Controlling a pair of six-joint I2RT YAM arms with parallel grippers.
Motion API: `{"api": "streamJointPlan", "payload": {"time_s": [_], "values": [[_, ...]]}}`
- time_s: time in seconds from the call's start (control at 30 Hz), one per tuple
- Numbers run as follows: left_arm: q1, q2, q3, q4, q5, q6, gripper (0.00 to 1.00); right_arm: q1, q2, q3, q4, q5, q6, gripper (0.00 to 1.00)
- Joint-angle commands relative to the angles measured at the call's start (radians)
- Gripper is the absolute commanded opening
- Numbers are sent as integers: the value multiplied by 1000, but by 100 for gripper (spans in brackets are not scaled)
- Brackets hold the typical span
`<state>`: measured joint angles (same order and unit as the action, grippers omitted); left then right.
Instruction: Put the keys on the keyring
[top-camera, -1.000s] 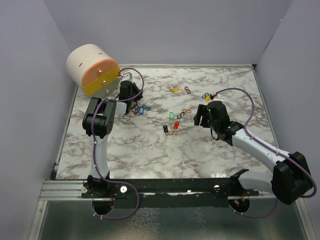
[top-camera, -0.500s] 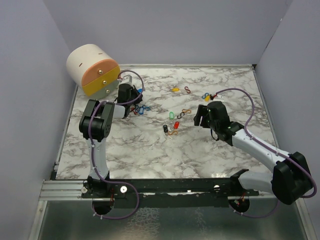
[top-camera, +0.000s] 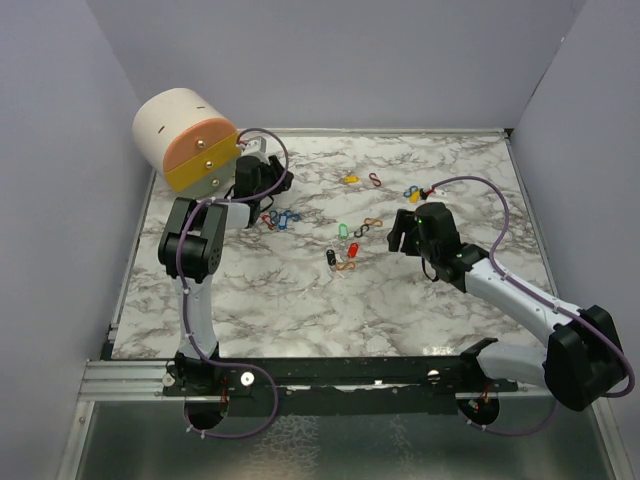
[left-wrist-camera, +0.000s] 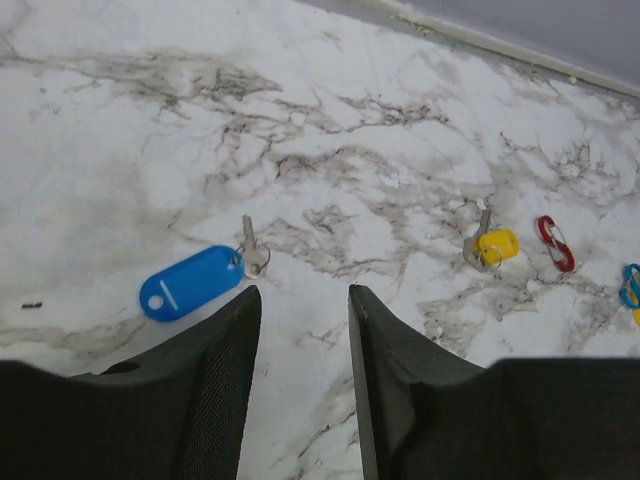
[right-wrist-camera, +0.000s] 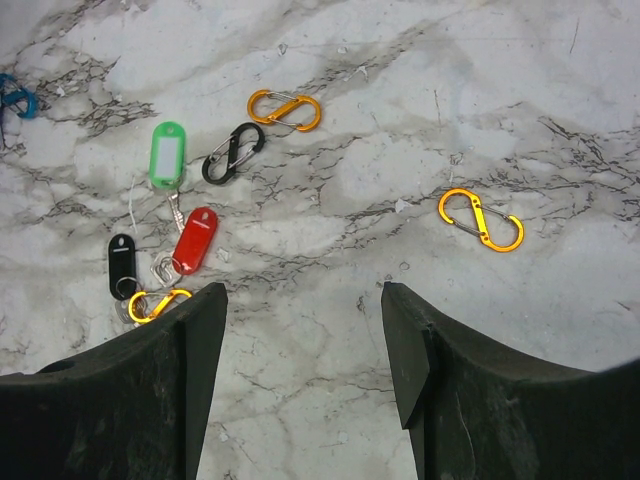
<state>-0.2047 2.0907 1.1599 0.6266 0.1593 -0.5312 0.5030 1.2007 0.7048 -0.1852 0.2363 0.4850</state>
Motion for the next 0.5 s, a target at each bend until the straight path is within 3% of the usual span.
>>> {"api": "streamJointPlan", "payload": {"time_s": [0.0,0.27,0.47], "values": [[14,52,94,14,65,32,46,1,-24,-9,24,-20,-17,63],[21,131,178,-15,69,105,85,2,-23,-6,25,-22,-21,63],[22,164,195,-15,77,120,88,2,-20,-4,26,-22,-21,63]]}}
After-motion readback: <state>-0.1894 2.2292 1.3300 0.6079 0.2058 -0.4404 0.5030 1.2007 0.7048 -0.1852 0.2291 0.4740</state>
